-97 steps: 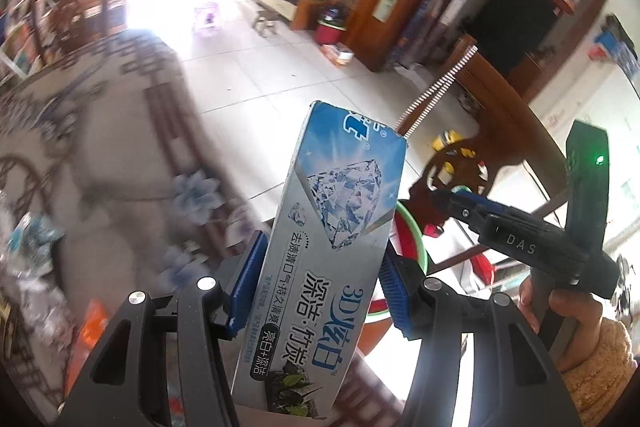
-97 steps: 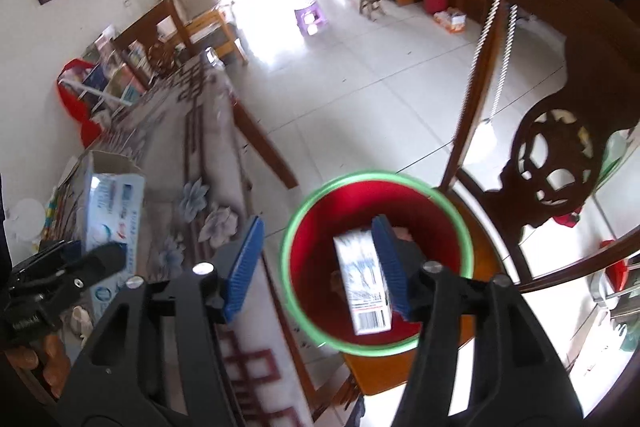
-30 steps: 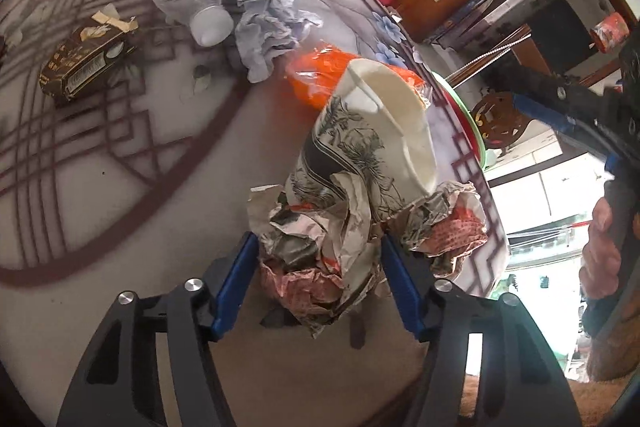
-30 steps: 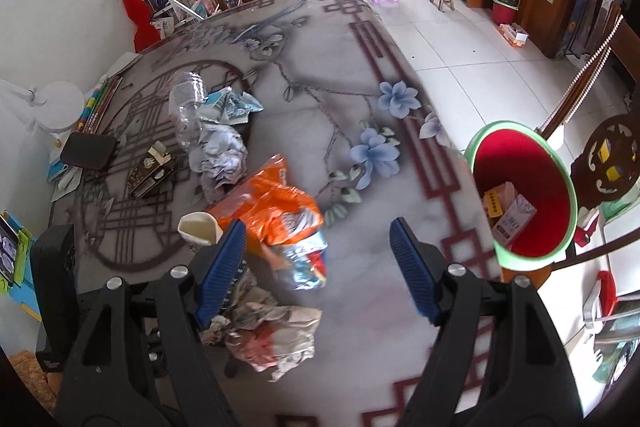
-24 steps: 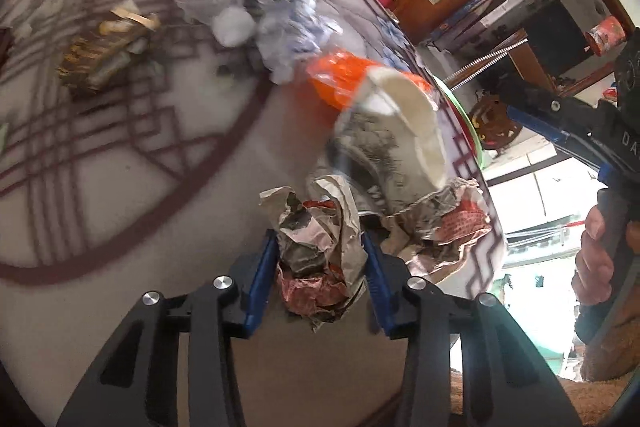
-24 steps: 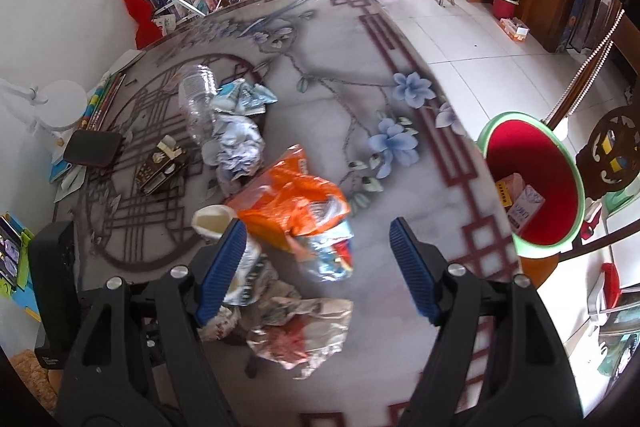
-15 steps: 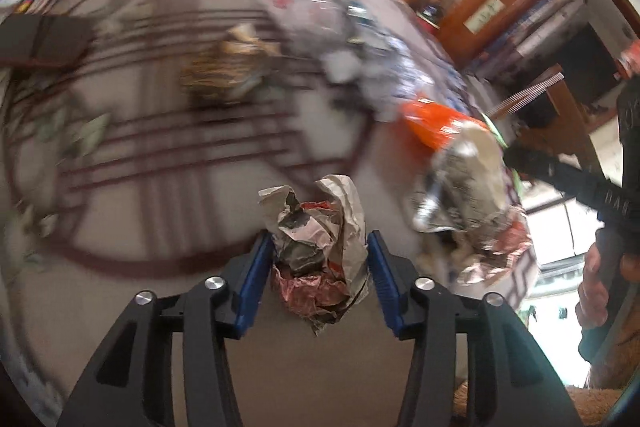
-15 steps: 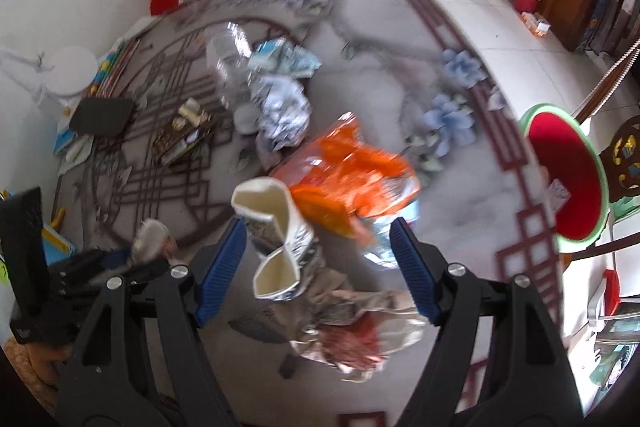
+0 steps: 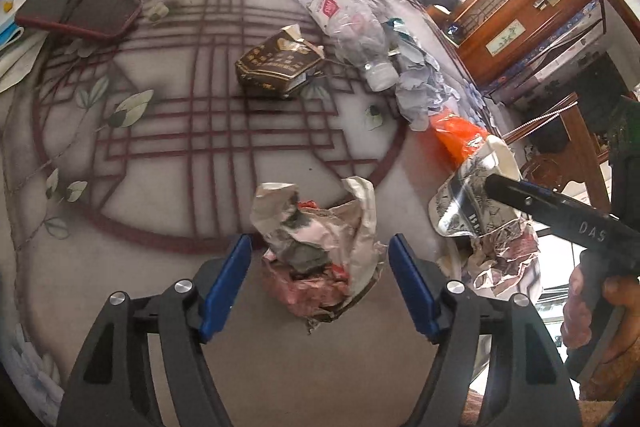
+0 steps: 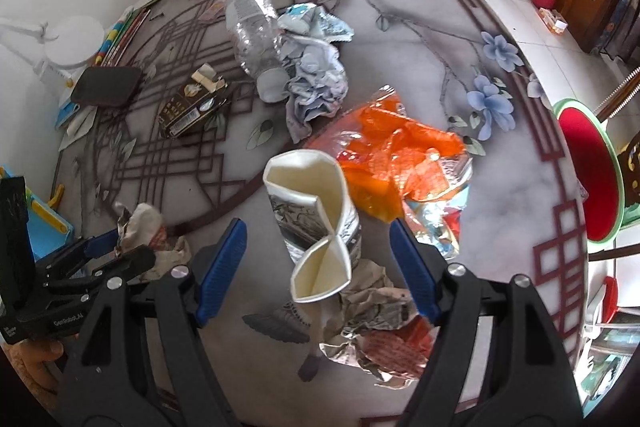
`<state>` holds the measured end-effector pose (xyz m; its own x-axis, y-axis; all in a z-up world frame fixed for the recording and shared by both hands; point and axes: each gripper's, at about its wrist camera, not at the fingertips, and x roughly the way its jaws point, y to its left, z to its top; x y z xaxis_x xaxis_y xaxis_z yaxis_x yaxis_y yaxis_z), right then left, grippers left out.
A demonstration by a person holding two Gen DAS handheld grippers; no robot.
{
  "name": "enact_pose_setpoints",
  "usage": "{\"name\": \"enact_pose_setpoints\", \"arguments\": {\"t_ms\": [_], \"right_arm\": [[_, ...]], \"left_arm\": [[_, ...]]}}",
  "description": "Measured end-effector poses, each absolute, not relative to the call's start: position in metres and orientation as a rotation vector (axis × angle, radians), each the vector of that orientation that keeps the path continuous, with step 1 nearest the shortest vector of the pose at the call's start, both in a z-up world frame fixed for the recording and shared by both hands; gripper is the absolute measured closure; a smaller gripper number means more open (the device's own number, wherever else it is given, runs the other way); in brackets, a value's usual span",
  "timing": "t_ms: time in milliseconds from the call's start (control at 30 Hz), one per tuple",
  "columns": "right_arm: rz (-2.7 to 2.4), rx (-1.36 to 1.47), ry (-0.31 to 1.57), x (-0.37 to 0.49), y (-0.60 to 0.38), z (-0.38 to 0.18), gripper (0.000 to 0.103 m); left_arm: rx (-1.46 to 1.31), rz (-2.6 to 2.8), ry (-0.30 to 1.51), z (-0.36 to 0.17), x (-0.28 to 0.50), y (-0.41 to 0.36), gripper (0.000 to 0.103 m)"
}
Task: Collect trash
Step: 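Grasp the crumpled foil wrapper with the left tool while the right tool grasps the white paper cup, then carry the foil wrapper and paper cup over the red bucket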
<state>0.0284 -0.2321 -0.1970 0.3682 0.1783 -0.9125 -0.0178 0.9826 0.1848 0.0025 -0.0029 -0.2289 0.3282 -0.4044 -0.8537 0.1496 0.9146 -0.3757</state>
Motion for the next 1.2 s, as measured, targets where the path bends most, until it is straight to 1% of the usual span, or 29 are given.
{"name": "enact_pose_setpoints", "arguments": {"t_ms": [33,67,100,200,233,267,300,333,367,400,500,700,967,1200], "right_arm": [[0.137,0.143,1.194,0.028,-0.23,-0.199,0.048],[0.144,0.138,1.204,0.029,-0.229,-0.201,0.065],[0.151,0.141,1.212,0.029,-0.229,-0.203,0.078],[0.183,0.156,1.186,0.025,-0.23,-0.198,0.079],[0.203,0.163,1.165,0.024,-0.229,-0.195,0.079],[0.228,0.166,1.13,0.021,-0.227,-0.188,0.079],[0.251,0.153,1.09,0.018,-0.225,-0.18,0.079],[0.263,0.14,1.07,0.016,-0.223,-0.176,0.079],[0.276,0.126,1.05,0.015,-0.22,-0.171,0.079],[0.288,0.115,1.029,0.012,-0.218,-0.166,0.079],[0.298,0.13,0.969,0.008,-0.219,-0.152,0.079],[0.263,0.1,0.846,0.004,-0.23,-0.122,0.079],[0.24,0.132,0.844,0.004,-0.249,-0.122,0.079],[0.215,0.155,0.837,0.0,-0.268,-0.124,0.079]], "left_arm": [[-0.248,-0.372,1.185,-0.229,0.003,-0.004,0.035],[-0.249,-0.378,1.186,-0.23,0.003,-0.007,0.035],[-0.247,-0.383,1.189,-0.23,0.004,-0.01,0.035],[-0.237,-0.394,1.202,-0.234,0.005,-0.016,0.039],[-0.235,-0.393,1.205,-0.235,0.006,-0.018,0.042],[-0.234,-0.387,1.211,-0.237,0.007,-0.02,0.049],[-0.237,-0.386,1.214,-0.239,0.007,-0.021,0.054],[-0.243,-0.388,1.215,-0.239,0.007,-0.022,0.056],[-0.243,-0.392,1.215,-0.239,0.008,-0.024,0.063],[-0.236,-0.393,1.21,-0.238,0.007,-0.025,0.064],[-0.191,-0.37,1.156,-0.227,0.005,-0.029,0.066],[-0.136,-0.352,1.016,-0.189,0.004,-0.033,0.067],[-0.146,-0.374,0.914,-0.149,0.013,-0.045,0.066],[-0.129,-0.389,0.88,-0.133,0.016,-0.067,0.066]]}}
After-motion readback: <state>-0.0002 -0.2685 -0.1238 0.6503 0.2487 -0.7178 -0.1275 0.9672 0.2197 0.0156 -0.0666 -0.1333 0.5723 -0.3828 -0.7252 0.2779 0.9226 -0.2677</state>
